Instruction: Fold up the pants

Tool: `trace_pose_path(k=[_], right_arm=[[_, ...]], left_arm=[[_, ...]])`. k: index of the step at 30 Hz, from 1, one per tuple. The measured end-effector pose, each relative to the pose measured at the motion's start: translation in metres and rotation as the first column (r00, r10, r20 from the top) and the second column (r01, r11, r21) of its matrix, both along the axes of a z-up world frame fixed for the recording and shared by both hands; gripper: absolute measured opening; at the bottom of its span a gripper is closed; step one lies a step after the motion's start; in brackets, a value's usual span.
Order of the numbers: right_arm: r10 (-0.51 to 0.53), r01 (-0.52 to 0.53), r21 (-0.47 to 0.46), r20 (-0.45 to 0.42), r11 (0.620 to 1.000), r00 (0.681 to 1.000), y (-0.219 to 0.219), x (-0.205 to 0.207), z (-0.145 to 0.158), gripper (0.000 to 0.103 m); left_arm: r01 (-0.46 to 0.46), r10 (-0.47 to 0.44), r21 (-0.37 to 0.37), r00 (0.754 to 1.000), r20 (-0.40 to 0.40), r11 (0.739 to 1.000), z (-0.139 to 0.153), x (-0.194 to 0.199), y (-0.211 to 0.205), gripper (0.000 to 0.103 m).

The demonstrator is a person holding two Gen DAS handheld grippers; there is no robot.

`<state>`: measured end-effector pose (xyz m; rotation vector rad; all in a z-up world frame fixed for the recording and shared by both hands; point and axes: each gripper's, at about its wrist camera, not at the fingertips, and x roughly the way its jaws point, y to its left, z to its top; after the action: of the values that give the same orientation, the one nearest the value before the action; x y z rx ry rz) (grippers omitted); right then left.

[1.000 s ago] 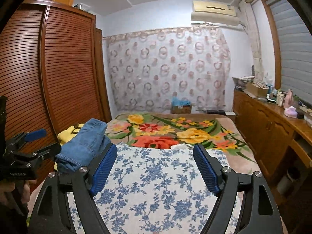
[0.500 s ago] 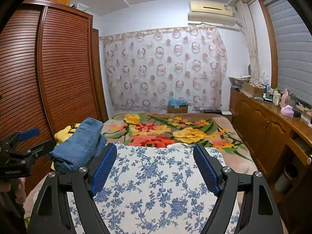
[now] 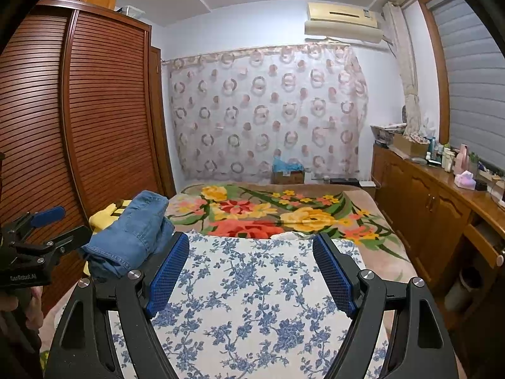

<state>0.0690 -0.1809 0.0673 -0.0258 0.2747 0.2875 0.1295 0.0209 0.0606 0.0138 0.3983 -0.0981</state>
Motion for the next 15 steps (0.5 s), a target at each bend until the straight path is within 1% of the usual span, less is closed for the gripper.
trace_pose_path(k=[15], right_arm=[[0.009,-0.009,-0.002,0.005,1.0,1.0,-0.0012,0.0023,-0.0029,0.082]], left_arm=[[-0.002,0.002,-0.004,1.0,0.004,1.0,0.0005,-0.0014,0.0,0.103]])
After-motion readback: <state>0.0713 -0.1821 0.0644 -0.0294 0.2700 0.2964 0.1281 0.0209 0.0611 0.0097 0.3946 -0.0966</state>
